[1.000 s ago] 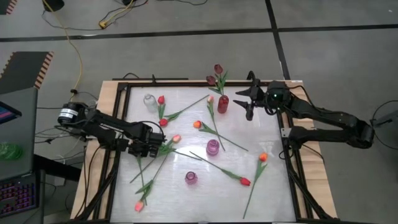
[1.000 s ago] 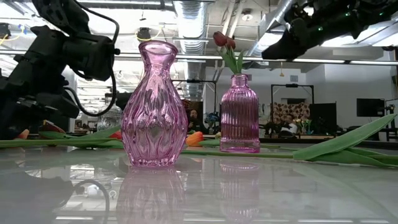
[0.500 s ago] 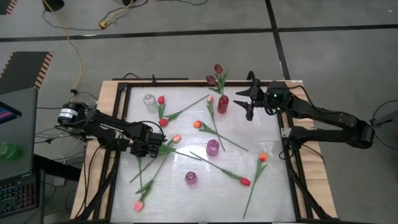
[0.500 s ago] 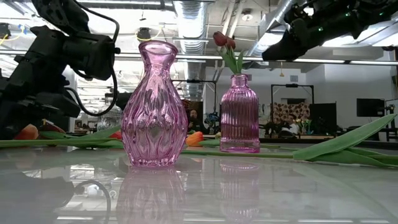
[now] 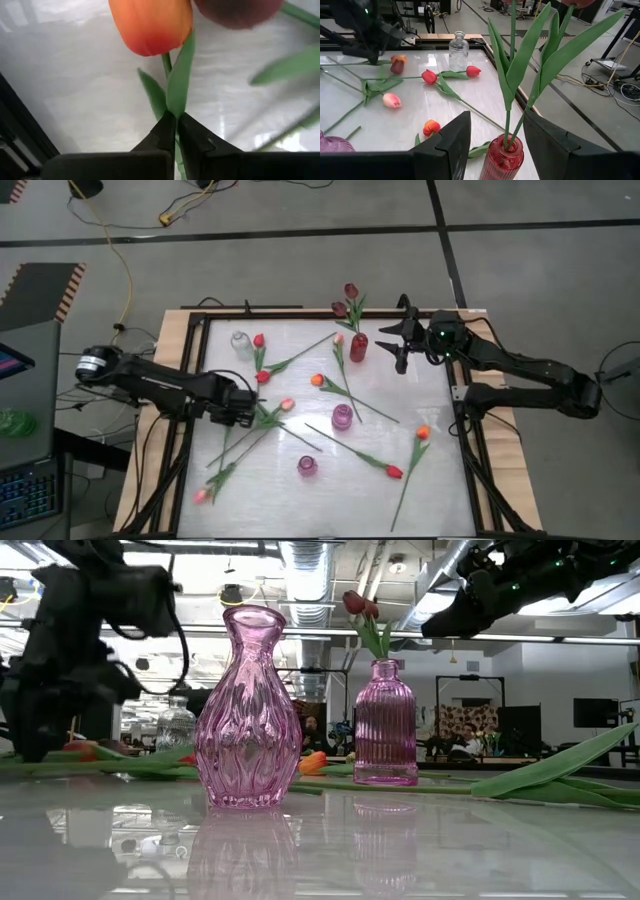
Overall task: Sort flowers into vase by color
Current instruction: Put the middle left orange flower into the clear vase
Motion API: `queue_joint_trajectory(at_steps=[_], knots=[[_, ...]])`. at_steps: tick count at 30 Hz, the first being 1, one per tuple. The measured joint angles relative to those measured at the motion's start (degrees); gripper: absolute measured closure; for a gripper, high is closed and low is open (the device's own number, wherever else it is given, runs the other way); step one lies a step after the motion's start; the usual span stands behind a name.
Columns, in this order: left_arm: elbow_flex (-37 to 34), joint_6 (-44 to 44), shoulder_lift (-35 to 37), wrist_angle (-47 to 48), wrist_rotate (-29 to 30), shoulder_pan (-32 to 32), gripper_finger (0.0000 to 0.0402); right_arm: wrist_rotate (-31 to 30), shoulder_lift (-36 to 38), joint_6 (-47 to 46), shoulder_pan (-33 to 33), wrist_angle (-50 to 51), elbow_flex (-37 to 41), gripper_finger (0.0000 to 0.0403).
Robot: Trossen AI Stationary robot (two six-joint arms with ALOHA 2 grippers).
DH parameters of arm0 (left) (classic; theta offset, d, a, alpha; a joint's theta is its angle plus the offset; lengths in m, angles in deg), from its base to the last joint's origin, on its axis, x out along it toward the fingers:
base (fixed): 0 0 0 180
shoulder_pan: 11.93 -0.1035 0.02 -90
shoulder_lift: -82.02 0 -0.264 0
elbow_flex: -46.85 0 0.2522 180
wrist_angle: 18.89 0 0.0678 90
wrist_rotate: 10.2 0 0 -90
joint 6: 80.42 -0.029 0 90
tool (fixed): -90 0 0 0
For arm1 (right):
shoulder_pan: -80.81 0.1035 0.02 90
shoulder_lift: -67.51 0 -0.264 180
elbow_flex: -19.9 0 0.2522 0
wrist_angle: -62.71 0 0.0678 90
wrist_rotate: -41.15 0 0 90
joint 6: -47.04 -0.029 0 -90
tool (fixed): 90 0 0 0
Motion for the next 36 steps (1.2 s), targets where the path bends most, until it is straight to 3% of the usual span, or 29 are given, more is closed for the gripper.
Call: queue_joint_trajectory(at_steps=[7,21,36], knots=[[0.1,0.5,9.7,-1.1,5.7,0.0,0.0401,0.0,0.0,0.0,0.0,0.0,0.0,0.0196],[0.2,-5.6,24.7,-7.0,28.0,0.0,0.0401,0.0,0.0,0.0,0.0,0.0,0.0,0.0196],[0.3,-23.1,33.2,-21.9,38.9,-1.7,0.0401,0.0,0.0,0.0,0.0,0.0,0.0,0.0196]])
